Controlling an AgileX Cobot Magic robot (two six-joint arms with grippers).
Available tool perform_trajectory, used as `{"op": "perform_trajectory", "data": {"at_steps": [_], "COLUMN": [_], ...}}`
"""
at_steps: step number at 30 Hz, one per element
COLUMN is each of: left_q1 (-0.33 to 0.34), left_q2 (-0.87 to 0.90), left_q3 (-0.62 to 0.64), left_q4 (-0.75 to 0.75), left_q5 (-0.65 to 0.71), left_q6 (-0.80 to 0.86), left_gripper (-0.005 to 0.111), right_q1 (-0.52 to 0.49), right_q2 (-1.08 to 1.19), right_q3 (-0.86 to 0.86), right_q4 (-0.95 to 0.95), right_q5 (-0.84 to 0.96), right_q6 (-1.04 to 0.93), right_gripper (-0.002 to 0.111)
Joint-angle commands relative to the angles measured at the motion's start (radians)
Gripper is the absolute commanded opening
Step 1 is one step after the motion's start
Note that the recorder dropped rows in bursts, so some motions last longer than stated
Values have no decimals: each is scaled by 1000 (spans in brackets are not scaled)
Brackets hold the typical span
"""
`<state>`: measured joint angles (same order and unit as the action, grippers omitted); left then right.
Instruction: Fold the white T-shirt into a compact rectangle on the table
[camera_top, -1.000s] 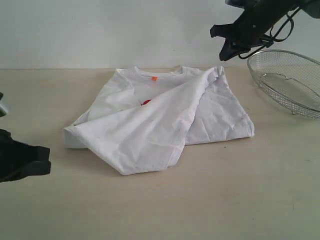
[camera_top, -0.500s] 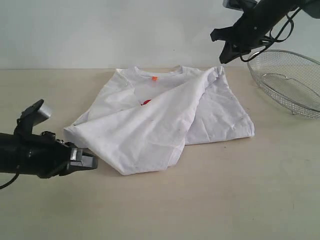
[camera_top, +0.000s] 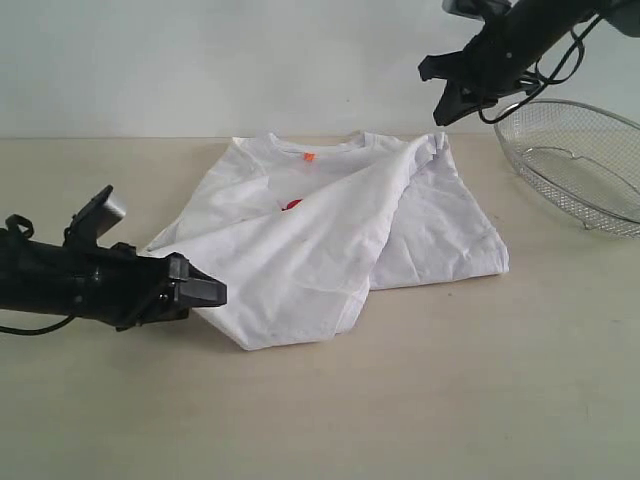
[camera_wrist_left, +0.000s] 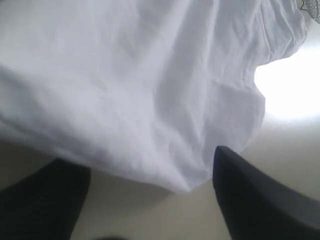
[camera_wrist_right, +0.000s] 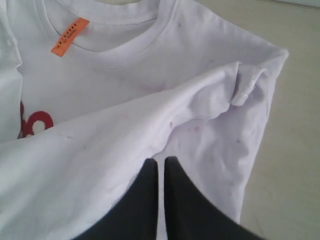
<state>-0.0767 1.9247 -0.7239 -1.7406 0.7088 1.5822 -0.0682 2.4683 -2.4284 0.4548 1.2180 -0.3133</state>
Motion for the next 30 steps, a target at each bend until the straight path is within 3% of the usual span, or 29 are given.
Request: {"op": "perform_trajectory", "data": {"at_steps": [1, 7, 12, 14, 15, 17, 30], "left_q1": [-6, -23, -142, -163, -163, -163, -59], "left_q2": [50, 118, 165, 163, 163, 157, 59], "left_q3": [-19, -64, -116, -116, -119, -119, -233], "left_q4": [-4, -4, -4, -4, -4, -4, -4], "left_q5": [24, 100, 104, 156, 198, 240, 208], "left_q6": [-8, -8, -50, -66, -66, -57, -106], "left_gripper": [64, 64, 63, 44, 26, 6, 4], "right_q1": [-2, -2, -2, -2, -2, -2, -2], "right_q2": [-15, -15, -15, -23, -25, -35, -38], "right_q3": [-4, -4, -4, -4, -4, -4, -4], "right_q4": [19, 19, 21, 21, 21, 21, 10], "right_q5": [3, 3, 3, 3, 3, 3, 3], "right_q6": [-17, -20, -20, -38, -40, -47, -56], "right_gripper": [0, 0, 0, 0, 0, 0, 0]}}
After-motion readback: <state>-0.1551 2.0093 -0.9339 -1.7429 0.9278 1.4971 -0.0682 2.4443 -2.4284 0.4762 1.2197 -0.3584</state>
